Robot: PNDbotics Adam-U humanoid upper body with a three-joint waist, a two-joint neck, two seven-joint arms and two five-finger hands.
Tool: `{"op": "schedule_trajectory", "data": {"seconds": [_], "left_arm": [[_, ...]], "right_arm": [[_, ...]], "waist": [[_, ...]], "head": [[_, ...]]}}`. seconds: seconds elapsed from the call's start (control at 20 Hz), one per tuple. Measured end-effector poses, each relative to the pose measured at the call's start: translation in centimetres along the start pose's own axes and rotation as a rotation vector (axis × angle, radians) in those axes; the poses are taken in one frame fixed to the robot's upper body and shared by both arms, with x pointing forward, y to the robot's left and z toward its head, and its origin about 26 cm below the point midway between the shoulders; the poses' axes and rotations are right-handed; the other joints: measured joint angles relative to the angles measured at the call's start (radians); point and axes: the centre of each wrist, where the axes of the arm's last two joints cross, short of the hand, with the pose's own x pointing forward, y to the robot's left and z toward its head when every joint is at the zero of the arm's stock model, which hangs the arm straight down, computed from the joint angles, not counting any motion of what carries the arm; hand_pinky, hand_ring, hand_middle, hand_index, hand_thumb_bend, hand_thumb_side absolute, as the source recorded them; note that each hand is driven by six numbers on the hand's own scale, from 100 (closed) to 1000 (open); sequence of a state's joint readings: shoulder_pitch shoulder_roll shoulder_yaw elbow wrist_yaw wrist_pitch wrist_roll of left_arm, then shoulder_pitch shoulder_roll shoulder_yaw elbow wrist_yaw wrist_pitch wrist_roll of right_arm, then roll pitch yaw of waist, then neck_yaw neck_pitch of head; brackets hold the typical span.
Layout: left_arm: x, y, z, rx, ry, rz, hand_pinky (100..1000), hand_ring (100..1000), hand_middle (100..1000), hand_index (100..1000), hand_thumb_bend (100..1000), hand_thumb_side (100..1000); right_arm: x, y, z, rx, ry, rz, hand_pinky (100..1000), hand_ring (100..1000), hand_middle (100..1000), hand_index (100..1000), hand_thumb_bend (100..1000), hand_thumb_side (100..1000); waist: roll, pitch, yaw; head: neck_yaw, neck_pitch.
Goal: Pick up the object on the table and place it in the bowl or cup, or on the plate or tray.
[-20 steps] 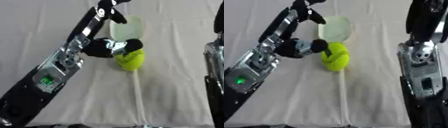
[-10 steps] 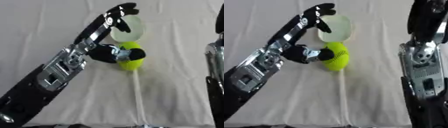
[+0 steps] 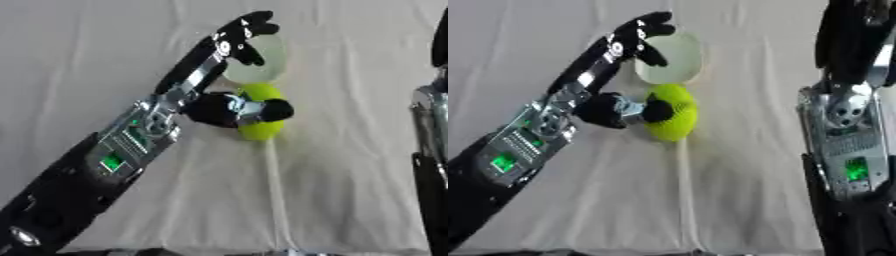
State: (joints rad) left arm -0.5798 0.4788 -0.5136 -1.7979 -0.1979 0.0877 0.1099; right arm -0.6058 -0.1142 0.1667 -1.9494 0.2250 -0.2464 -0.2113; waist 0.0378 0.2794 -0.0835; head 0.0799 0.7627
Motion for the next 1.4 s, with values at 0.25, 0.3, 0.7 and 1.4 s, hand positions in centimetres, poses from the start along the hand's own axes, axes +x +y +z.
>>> {"op": "schedule_trajectory", "data": {"seconds": [0.25,0.3,0.7,1.4], "left_arm": [[-0.7,-0.8,0.1,-0.065,0.007,-0.049,794,786,1000,993,920,846],[-0.8,-0.9,0.1,-0.086,0.007,-0.068,801,801,1000,1000,927,840],[-1.3,-1.3,0.3,-0.197,0.036,-0.154,868,866,1000,1000,896,875],[-1.7,-1.6,0.5,-0.292,0.056,-0.211,958,929,1000,1000,846,889]], "right_arm": [[0.0,0.0,0.0,0.000,0.000,0.001,536,831,820,876,100,919],[0.0,0.0,0.0,0.000,0.000,0.001,536,830,820,876,100,920],[0.0,0.0,0.0,0.002,-0.001,0.000,534,829,819,875,100,922],[0.0,0.0,0.0,0.006,0.004,-0.014,531,829,818,875,100,912]], "waist": [[0.000,0.003,0.000],[0.000,0.003,0.000],[-0.001,0.005,0.005],[-0.001,0.010,0.006]], "head": [[0.000,0.000],[0.000,0.000],[0.000,0.000],[0.001,0.000]]}}
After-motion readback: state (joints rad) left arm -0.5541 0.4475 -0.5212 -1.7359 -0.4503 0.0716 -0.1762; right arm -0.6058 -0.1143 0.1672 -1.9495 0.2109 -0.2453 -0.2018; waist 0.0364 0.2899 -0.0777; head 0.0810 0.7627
